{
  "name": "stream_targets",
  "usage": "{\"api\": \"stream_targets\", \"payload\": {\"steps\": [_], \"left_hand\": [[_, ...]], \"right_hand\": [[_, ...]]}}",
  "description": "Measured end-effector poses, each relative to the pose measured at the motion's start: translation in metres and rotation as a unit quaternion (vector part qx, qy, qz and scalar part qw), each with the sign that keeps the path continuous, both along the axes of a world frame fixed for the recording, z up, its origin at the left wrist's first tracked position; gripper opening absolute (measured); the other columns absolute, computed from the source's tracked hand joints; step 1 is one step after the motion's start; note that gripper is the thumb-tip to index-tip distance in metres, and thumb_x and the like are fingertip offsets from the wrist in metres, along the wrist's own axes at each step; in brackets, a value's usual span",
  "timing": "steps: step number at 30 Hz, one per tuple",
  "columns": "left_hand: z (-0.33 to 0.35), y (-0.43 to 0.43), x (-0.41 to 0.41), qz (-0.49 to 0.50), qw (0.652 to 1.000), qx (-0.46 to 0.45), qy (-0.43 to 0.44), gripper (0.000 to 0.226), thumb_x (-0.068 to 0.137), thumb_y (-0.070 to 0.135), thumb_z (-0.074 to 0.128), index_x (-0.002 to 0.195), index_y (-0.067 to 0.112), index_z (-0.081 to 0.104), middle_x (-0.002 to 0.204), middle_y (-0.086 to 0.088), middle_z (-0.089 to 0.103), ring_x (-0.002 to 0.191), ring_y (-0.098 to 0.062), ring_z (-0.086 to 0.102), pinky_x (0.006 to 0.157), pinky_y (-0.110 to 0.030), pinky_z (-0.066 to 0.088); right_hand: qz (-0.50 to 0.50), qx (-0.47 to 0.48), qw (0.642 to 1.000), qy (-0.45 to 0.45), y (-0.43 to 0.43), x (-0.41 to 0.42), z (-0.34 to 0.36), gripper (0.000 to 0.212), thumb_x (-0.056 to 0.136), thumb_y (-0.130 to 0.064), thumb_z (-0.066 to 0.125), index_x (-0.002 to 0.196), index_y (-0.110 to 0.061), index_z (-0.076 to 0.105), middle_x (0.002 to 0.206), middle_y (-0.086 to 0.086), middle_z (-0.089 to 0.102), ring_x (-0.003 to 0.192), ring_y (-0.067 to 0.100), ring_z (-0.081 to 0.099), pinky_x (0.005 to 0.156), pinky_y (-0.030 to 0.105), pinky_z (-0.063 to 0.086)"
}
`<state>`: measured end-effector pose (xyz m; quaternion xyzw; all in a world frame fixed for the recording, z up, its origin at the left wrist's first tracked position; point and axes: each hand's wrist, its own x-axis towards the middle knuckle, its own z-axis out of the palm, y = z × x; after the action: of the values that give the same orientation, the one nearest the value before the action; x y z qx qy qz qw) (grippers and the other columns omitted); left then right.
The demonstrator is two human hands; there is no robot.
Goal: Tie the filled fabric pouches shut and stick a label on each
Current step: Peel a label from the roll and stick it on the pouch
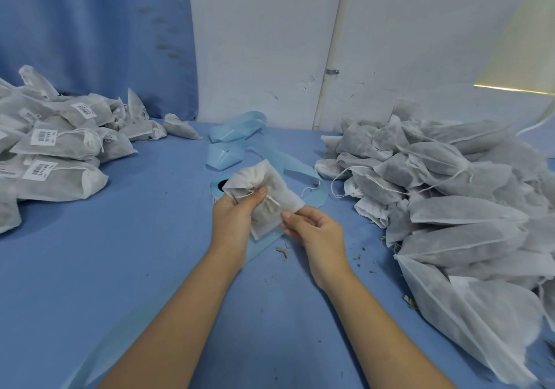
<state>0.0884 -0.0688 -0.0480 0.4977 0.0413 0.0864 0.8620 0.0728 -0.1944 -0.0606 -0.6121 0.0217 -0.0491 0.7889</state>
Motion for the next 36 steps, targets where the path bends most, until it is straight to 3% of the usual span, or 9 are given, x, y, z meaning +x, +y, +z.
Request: {"api": "stream_targets", "payload": {"steps": [4,8,10,13,17,21,26,32,36], "left_hand": [[-0.005,0.004,-0.004,0.036,0.977,0.21,-0.023,0.038,0.076,-0.006,0.064,0.102,0.022,0.067,0.099,0.007,0.07,0.093,-0.011,0.063,0.082,-0.023,0.048],[-0.01,0.004,-0.003,0.044,0.91,0.411,-0.017,0.037,0.074,0.003,0.059,0.104,0.023,0.065,0.109,0.016,0.06,0.099,-0.011,0.054,0.081,-0.028,0.04],[-0.011,0.004,-0.003,0.029,0.91,0.413,0.01,0.022,0.068,0.014,0.056,0.088,0.017,0.063,0.096,0.008,0.062,0.092,-0.019,0.056,0.079,-0.035,0.044],[-0.013,0.005,-0.002,0.053,0.904,0.424,0.025,0.013,0.073,0.003,0.057,0.087,0.004,0.058,0.09,-0.008,0.062,0.088,-0.028,0.057,0.08,-0.045,0.046],[-0.011,0.004,-0.007,0.0,0.928,0.371,-0.037,0.035,0.072,-0.01,0.059,0.086,0.022,0.063,0.092,0.008,0.064,0.089,-0.012,0.059,0.079,-0.024,0.046],[-0.006,0.002,-0.014,-0.058,0.934,0.337,-0.1,0.042,0.067,-0.008,0.062,0.093,0.024,0.066,0.101,0.006,0.067,0.093,-0.002,0.06,0.079,-0.009,0.043],[-0.001,-0.007,-0.02,-0.12,0.928,0.327,-0.134,0.042,0.059,0.005,0.057,0.095,0.025,0.067,0.1,0.008,0.068,0.089,0.005,0.061,0.079,-0.008,0.043],[-0.002,-0.005,-0.018,-0.09,0.942,0.302,-0.117,0.032,0.06,0.01,0.059,0.09,0.021,0.065,0.089,0.009,0.066,0.082,-0.001,0.061,0.075,-0.013,0.046],[-0.005,0.002,-0.015,-0.086,0.957,0.266,-0.072,0.024,0.071,-0.007,0.064,0.082,0.014,0.068,0.067,0.016,0.067,0.065,0.001,0.06,0.06,-0.01,0.045]], "right_hand": [[-0.104,-0.183,0.976,-0.047,0.0,0.002,-0.006,0.019,0.095,-0.015,0.055,0.083,-0.024,0.067,0.08,-0.007,0.069,0.064,0.001,0.062,0.066,0.014,0.046],[-0.104,-0.172,0.979,-0.022,-0.001,0.003,-0.007,0.026,0.095,-0.012,0.048,0.079,-0.019,0.066,0.075,-0.005,0.066,0.062,0.01,0.062,0.071,0.023,0.048],[-0.094,-0.171,0.981,-0.013,-0.002,0.004,-0.007,0.026,0.093,-0.009,0.048,0.076,-0.017,0.066,0.072,-0.004,0.066,0.062,0.012,0.061,0.072,0.026,0.048],[-0.084,-0.178,0.98,-0.009,-0.002,0.005,-0.008,0.024,0.09,-0.009,0.051,0.074,-0.017,0.067,0.069,-0.007,0.067,0.06,0.009,0.06,0.068,0.022,0.047],[-0.108,-0.205,0.972,-0.042,-0.003,0.006,-0.01,0.019,0.093,-0.01,0.053,0.086,-0.021,0.067,0.081,-0.01,0.067,0.064,-0.003,0.057,0.067,0.014,0.043],[-0.134,-0.183,0.971,-0.068,-0.007,0.007,-0.01,0.018,0.095,-0.011,0.056,0.111,-0.018,0.062,0.099,-0.008,0.064,0.08,-0.006,0.057,0.074,0.009,0.043],[-0.093,-0.07,0.993,0.002,-0.012,0.01,-0.003,0.029,0.095,-0.011,0.054,0.123,-0.018,0.052,0.096,0.001,0.07,0.097,0.015,0.065,0.09,0.026,0.048],[-0.105,-0.019,0.994,-0.02,-0.017,0.012,-0.005,0.039,0.094,-0.003,0.056,0.127,-0.018,0.043,0.068,-0.004,0.06,0.069,-0.003,0.059,0.07,0.005,0.044],[-0.133,-0.037,0.99,-0.015,-0.015,0.012,-0.007,0.042,0.095,-0.01,0.058,0.132,-0.019,0.039,0.089,-0.003,0.067,0.082,0.007,0.063,0.083,0.018,0.05]]}}
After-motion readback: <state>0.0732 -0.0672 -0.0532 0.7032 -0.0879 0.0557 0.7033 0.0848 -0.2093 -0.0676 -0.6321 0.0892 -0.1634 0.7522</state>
